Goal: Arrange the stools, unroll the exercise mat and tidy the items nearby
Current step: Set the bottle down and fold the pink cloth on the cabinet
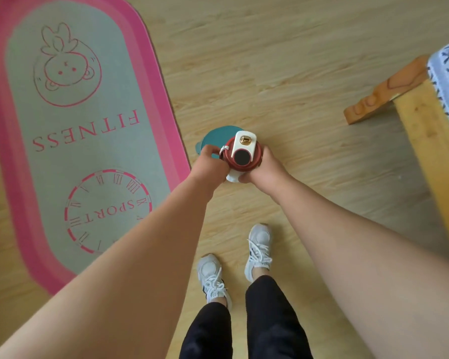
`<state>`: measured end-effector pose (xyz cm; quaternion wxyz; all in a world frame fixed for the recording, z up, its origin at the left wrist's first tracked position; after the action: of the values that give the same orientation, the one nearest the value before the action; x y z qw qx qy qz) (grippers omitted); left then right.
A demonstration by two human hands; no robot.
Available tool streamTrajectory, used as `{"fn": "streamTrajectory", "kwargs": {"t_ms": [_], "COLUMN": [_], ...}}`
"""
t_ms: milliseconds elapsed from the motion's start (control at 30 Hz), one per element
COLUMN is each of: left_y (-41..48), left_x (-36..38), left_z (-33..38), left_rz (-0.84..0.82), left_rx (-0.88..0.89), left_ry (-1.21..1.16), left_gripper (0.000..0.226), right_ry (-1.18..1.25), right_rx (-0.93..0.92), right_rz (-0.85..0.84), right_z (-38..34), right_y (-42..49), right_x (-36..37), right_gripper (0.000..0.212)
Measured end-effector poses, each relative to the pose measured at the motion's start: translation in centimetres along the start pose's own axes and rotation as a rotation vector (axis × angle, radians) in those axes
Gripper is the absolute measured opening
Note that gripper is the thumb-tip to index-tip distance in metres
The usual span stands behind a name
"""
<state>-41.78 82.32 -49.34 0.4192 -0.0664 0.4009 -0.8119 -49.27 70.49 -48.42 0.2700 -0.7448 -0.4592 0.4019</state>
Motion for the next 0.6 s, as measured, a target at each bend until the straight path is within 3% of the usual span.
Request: {"fn": "streamTrajectory", "kwargs": {"t_ms": [133, 400, 600], "left_y": [3.4, 10.6, 15.4], "left_x": [-0.6, -0.2, -0.6], "left_z": [0.2, 0.1, -0.5], "left_rz": [0.011, 0.062, 0.103], "left_rx": [-0.046, -0.135, -0.173], "left_ry": [-0.069, -0.211, -0.174], "left_gripper": [0.043, 0.045, 0.044], "right_ry": [-0.036, -0.136, -0.155], "right_rx": [0.028, 0.099, 0.080], "right_rz": [-0.015, -0.022, -0.058], "right_z": [-1.0, -1.9, -2.7], "right_y": [4.1, 13.6, 19.2], "right_x": [0.9, 2.3, 3.9], "right_gripper": [0.071, 0.080, 0.082]}}
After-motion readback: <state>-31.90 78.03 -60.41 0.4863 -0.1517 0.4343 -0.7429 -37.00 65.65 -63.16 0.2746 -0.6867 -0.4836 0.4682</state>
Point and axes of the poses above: each hand's wrist, its own y-axis towards the middle knuckle, its own x-axis out of the palm, z = x × y, the point moved 4 cm from there along y, towards the middle knuckle, and after that the axes turned 10 degrees about x, right-handed, at the moved point
